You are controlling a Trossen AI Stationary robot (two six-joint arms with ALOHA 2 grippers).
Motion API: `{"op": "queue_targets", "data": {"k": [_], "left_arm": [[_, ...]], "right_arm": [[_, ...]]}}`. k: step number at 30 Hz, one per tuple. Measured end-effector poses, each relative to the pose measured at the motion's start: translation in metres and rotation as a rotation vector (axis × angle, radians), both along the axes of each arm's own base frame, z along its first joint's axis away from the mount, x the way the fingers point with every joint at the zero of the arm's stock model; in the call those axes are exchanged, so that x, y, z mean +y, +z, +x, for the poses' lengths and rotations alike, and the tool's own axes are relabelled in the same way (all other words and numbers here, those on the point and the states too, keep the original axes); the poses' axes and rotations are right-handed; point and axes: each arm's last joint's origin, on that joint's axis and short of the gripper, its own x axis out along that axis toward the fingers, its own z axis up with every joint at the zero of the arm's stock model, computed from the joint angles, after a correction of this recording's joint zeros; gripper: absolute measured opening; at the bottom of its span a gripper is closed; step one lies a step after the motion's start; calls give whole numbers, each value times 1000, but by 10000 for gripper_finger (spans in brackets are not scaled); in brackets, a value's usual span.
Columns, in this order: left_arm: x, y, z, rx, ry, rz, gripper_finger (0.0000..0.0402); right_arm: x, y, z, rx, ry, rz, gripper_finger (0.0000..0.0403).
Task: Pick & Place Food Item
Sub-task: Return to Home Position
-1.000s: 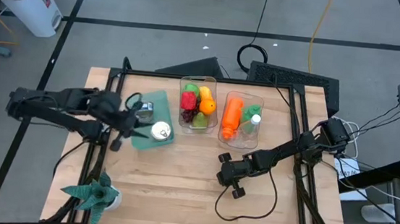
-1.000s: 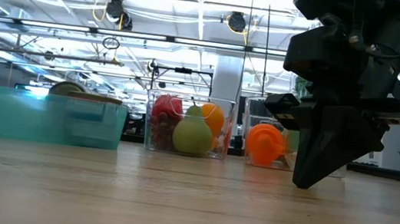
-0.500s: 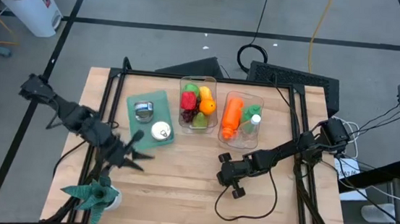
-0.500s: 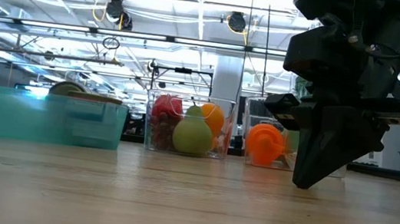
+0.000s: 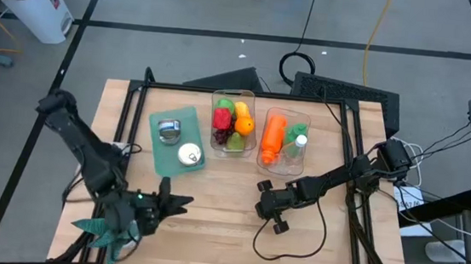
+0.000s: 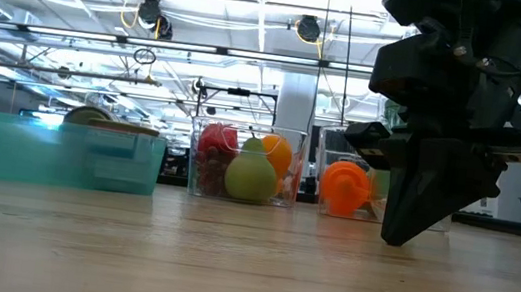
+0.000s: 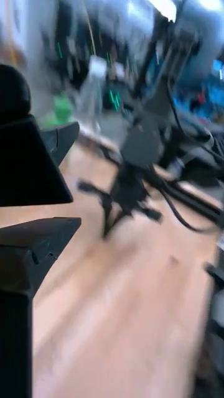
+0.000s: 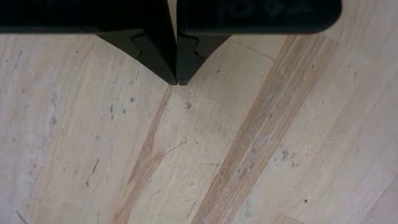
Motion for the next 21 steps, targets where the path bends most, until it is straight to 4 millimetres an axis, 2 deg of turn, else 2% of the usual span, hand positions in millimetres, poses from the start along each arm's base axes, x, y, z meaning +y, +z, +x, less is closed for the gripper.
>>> {"op": "queue_targets", "data": {"k": [6,21], "left_arm": [[-10,-8,-2,-80,161,144,0],[-9,-6,-5,-140,272,228,0]], "right_arm": [[0,0,0,1,-7,4,0],[0,0,1,-6,-14,11,0]]}}
